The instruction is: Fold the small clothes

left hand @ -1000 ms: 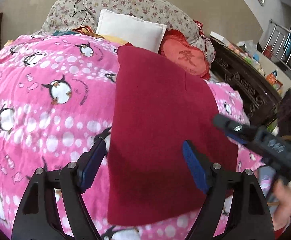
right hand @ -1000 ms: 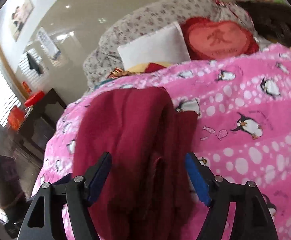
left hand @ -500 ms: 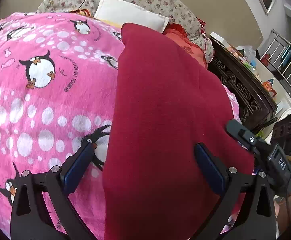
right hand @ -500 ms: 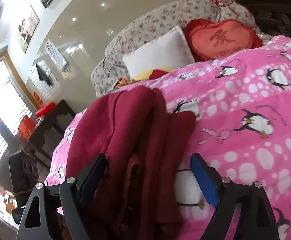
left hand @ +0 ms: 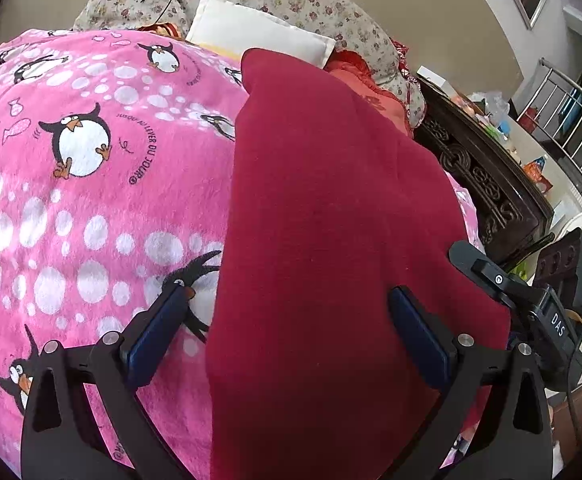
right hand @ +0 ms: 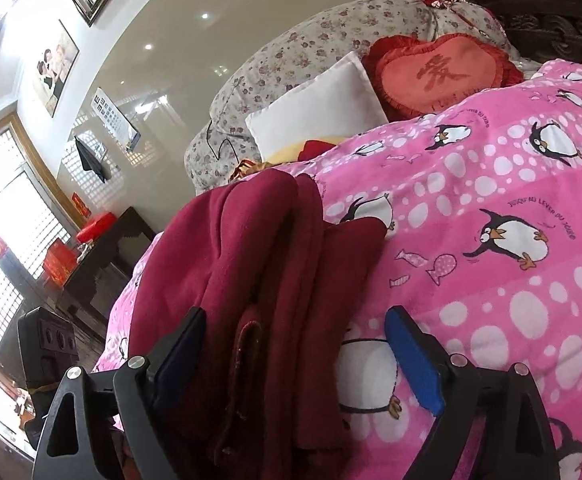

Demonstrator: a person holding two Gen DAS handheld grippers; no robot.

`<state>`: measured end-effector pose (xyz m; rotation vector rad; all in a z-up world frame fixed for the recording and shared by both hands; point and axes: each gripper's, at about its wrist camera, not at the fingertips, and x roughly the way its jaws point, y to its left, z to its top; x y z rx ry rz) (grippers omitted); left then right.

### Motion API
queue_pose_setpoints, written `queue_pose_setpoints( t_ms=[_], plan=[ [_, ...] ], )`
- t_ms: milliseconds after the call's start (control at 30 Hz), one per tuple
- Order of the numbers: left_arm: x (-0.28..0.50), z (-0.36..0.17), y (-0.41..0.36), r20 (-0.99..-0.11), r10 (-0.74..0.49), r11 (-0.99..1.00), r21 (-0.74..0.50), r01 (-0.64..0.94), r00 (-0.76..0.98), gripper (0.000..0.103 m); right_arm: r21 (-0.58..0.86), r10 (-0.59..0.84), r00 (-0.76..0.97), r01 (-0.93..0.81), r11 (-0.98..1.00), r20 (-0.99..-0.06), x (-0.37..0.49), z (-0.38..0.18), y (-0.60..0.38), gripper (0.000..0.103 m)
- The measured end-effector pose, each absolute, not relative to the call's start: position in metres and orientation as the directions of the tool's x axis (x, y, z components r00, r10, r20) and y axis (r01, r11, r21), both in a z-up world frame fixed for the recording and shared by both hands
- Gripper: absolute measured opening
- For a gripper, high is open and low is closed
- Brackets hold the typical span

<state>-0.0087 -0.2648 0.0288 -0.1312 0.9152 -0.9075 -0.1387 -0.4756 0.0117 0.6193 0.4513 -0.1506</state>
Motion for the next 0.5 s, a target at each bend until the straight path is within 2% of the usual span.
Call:
queue_pose_setpoints(
  t_ms=[300,367,400,467,500],
  plan=[
    [-0.012,0.03,-0.265,-0.625,-0.727,0.637,-0.458,0.621,0.284,0.102,0.52,0.018,0.895,0.242,0.819,-0.446,-0.128,0.009,-0.477,0.09],
    [-0.013,0.031,-0.265,-0.623,-0.727,0.637,-0.454,0.623,0.29,0.102,0.508,0.04,0.897,0.212,0.835,-0.44,-0.125,0.011,-0.474,0.068],
    [-0.013,0.032,-0.265,-0.622,-0.726,0.637,-0.45,0.626,0.292,0.102,0.496,0.048,0.899,0.196,0.846,-0.436,-0.124,0.014,-0.47,0.063],
    [-0.015,0.034,-0.266,-0.611,-0.741,0.616,-0.455,0.643,0.278,0.089,0.463,0.03,0.899,0.197,0.864,-0.438,-0.124,0.018,-0.464,0.054],
    [-0.018,0.038,-0.267,-0.599,-0.762,0.584,-0.473,0.659,0.246,0.075,0.444,0.017,0.899,0.199,0.874,-0.437,-0.126,0.021,-0.459,0.05]
  ],
)
